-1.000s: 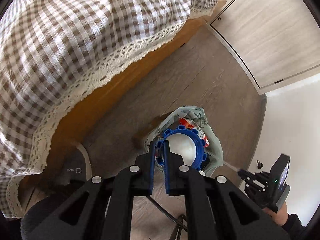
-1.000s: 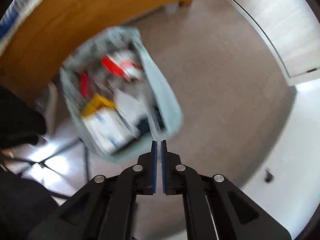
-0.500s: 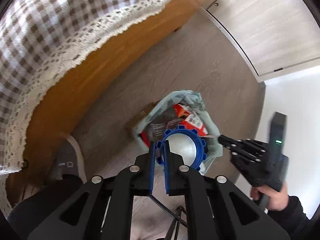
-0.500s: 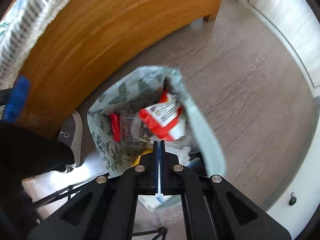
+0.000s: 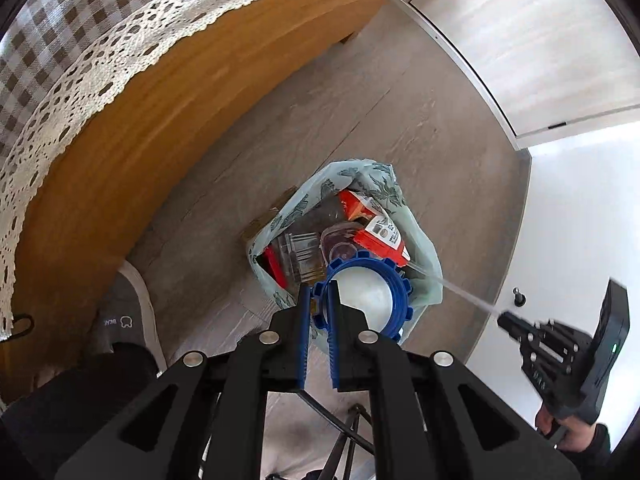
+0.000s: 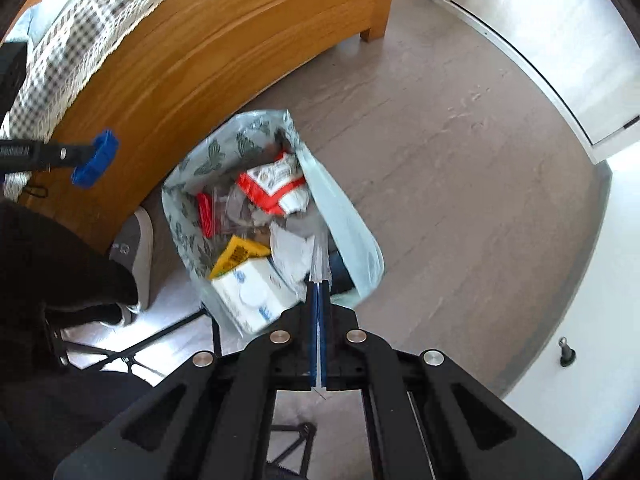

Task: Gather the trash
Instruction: 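Carry the blue ring and straw over the green trash bag, then open the right tool to drop the straw while the left tool releases the blue ring into the bag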

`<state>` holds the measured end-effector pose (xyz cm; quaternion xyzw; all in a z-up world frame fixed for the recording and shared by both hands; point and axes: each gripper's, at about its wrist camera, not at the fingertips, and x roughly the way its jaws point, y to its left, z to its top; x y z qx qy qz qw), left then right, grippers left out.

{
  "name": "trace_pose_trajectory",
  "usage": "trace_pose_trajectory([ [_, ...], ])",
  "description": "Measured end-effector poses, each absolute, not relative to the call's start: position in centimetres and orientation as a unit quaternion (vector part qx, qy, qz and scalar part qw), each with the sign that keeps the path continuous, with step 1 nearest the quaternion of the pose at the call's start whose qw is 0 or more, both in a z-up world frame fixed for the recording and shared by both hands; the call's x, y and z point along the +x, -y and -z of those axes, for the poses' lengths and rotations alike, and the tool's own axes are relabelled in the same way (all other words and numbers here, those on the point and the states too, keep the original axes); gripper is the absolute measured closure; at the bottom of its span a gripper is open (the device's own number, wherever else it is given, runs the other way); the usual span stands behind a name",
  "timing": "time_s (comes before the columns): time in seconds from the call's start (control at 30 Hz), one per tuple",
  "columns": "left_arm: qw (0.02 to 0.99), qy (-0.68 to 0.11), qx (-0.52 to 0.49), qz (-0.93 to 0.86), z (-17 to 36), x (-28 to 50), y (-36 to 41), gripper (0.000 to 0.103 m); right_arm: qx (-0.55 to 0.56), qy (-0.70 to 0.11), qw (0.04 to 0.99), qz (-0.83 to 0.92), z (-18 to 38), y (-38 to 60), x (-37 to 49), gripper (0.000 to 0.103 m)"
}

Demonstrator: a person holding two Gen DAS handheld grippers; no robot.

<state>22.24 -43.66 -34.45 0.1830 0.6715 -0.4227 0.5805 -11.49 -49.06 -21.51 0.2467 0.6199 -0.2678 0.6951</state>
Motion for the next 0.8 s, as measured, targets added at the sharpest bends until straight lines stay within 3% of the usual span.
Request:
trace_pose_trajectory([
  [0.37, 0.575, -0.667, 0.196, 0.431, 34.7, 21.4, 44.1, 0.097, 0.246, -0.643, 0.657, 0.307, 22.9, 48.2, -14.7, 0.102],
  [0.63, 0.568, -0.67, 0.204, 0.433, 35.3, 21.0, 44.2, 0.097, 0.222, -0.65, 0.656, 0.313, 25.6, 48.9, -12.1, 0.102],
  [0.8, 0.544, -0.684, 0.216, 0.436, 36.8, 20.1, 45.1, 0.097, 0.266, -0.634, 0.667, 0.289, 28.6, 50.3, -9.5, 0.102],
])
